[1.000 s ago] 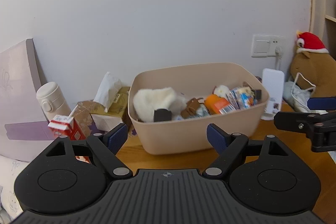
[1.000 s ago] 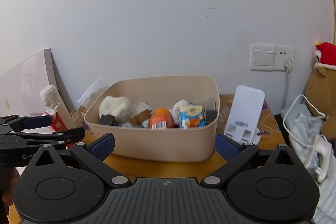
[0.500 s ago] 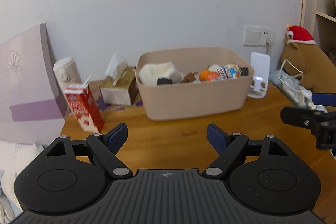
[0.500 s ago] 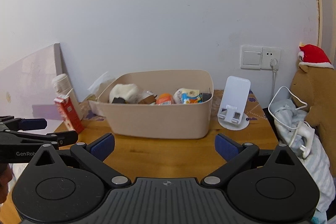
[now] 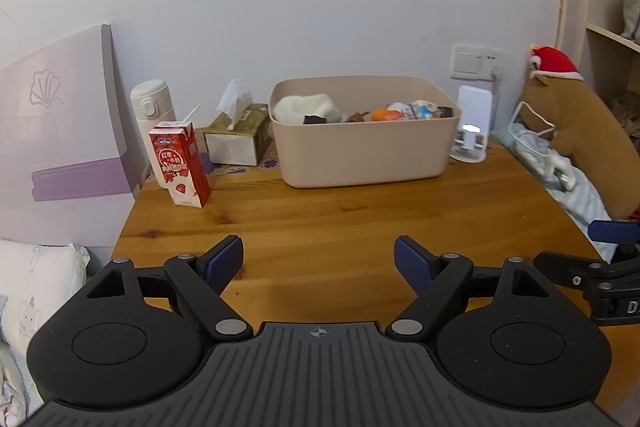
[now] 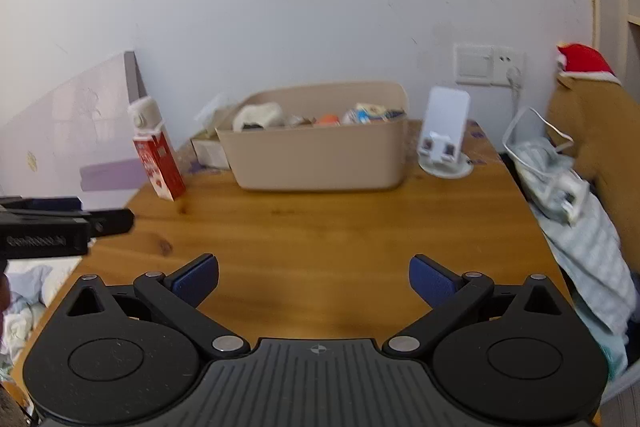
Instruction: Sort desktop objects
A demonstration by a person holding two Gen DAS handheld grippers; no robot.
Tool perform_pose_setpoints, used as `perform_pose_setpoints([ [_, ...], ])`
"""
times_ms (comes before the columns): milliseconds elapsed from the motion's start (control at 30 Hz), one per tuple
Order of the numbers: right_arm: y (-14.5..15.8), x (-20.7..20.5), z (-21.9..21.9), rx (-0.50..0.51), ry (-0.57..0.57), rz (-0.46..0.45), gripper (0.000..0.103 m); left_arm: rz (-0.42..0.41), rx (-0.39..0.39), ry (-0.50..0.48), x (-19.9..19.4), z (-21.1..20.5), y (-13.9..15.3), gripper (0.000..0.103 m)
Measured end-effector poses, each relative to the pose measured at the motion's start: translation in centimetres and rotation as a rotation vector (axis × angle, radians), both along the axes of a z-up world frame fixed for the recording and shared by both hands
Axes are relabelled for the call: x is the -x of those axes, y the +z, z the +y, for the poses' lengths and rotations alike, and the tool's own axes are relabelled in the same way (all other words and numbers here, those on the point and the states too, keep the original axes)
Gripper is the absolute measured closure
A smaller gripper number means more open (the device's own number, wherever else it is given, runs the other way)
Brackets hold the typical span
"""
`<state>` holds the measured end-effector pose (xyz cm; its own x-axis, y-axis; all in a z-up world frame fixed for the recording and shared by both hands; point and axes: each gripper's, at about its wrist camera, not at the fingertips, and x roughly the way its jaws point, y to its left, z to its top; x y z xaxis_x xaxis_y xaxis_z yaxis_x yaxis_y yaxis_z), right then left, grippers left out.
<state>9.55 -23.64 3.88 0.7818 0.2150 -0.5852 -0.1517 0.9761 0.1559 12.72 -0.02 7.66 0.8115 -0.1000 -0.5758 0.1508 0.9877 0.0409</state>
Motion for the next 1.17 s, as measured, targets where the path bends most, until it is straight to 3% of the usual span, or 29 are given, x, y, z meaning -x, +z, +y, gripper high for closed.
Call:
perform_pose_setpoints([
  [200,-0.6,3.0,-1.3,-0.011,-0.056,0.021,0.0,-0.026,-0.061,-0.017,3.1,-0.5,-0.2,0.019],
  [633,0.8,7.3,-1.3,0.019,-0.052,-0.013,0.0,0.005,-0.046,-0.054,8.2,-0.3,-0.6,0.019],
  [1167,0.5,7.1,-1.1,0.042,-0.042,0.002,0.0,0.014,0.005,-0.019,7.9,1.3,-0.5,0.019],
])
